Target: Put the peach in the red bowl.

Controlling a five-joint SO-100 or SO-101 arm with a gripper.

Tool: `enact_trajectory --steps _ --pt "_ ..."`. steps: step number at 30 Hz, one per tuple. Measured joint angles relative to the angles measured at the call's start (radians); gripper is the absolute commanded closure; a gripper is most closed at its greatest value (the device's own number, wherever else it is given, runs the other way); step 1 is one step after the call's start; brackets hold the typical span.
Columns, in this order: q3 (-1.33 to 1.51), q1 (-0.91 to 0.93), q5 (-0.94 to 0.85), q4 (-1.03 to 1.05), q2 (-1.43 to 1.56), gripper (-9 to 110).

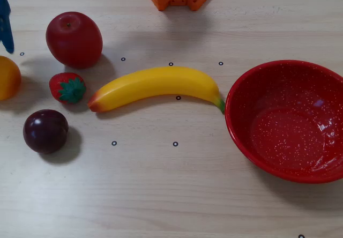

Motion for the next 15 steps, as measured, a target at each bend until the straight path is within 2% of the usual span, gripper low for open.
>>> enact_trajectory --steps 15 --pt "0.002 0.052 -0.043 -0.12 -0.041 48"
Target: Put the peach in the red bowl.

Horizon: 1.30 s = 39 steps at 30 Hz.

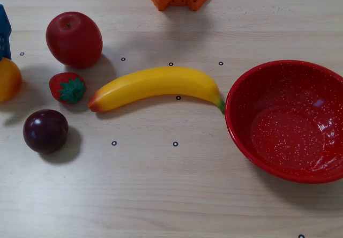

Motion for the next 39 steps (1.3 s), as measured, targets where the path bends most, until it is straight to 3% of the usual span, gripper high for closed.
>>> enact_trajectory --steps 5,8,9,10,19,25,33,39 --pt "0.0 0.002 0.0 -0.017 -0.025 53" --pt "-0.002 0.002 0.0 -0.017 -0.025 81" --pt "-0.003 0.002 0.005 -0.018 -0.023 97" --pt "-0.011 0.002 0.006 -0.031 -0.018 101" --pt "-0.054 0.005 -0.032 0.023 -0.02 101" --pt "-0.051 0.063 -0.224 0.072 0.071 101" --pt "0.081 0.35 -0.486 0.124 0.597 101" --pt "0.267 0.666 -0.686 0.179 0.896 101"
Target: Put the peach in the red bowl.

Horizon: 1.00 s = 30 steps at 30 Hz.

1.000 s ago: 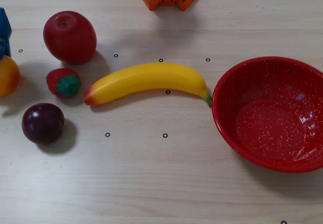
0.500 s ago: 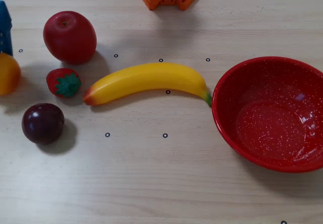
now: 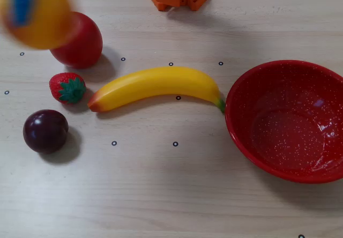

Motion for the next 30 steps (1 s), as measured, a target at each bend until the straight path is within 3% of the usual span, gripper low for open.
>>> enact_trajectory --steps 11,20,26,28,30 --pt "0.169 0.67 -0.37 0.026 0.127 101" --pt "0.166 0.788 -0.433 0.031 -0.15 100" --pt "0.164 0.79 -0.433 0.031 -0.357 58" --pt "0.163 0.79 -0.433 0.028 -0.403 49" --pt "0.161 0.787 -0.434 0.008 -0.407 47"
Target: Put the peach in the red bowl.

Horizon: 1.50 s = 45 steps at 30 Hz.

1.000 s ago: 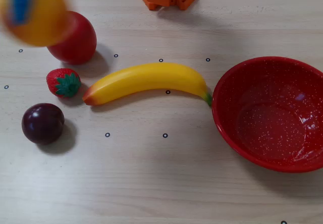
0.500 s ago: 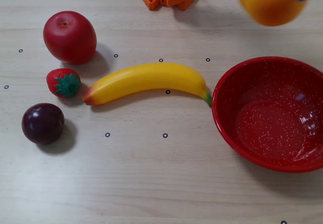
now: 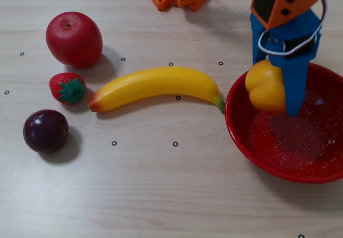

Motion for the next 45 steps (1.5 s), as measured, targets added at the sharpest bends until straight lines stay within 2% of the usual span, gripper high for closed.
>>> enact_trajectory --steps 6,9,12,15,32,39,45 --pt "-0.038 0.002 0.009 -0.028 0.003 48" --pt "-0.038 0.0 0.015 -0.028 0.011 63" --pt "-0.037 0.002 0.015 -0.028 0.064 85" --pt "0.014 -0.026 0.015 -0.037 0.227 101" --pt "0.839 -0.439 0.025 -0.12 1.316 101" --pt "1.322 -0.557 0.077 -0.241 1.732 101" --pt "1.772 -0.583 0.086 -0.476 2.045 101"
